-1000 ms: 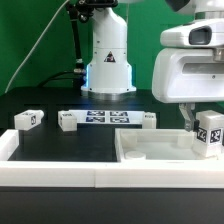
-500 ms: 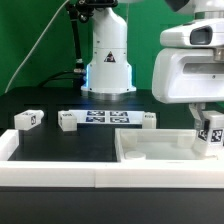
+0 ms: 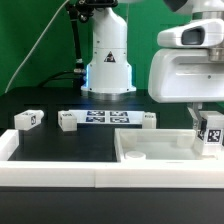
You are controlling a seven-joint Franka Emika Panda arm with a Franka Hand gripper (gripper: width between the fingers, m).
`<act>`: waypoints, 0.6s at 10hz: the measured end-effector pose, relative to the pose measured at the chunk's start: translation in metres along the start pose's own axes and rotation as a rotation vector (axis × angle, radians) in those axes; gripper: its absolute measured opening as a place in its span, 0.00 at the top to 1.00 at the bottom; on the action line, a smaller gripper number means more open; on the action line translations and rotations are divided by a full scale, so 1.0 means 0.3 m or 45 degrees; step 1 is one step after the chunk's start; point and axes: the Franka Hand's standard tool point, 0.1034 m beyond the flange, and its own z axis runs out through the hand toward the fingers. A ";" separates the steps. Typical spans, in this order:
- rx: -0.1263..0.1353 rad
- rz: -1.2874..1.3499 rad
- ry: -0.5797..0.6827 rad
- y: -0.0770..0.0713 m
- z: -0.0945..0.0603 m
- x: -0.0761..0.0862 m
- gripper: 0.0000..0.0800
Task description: Assemble one leg
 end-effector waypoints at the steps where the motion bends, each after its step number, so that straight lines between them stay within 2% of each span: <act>1: 0.012 0.119 0.003 0.006 0.001 0.001 0.64; 2: 0.032 0.281 0.011 0.013 0.002 0.005 0.64; 6: 0.022 1.056 -0.002 0.026 0.004 -0.002 0.64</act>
Offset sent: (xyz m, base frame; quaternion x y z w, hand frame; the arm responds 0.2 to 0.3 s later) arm -0.0101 0.0013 -0.0007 -0.0063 -0.0175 0.3335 0.9426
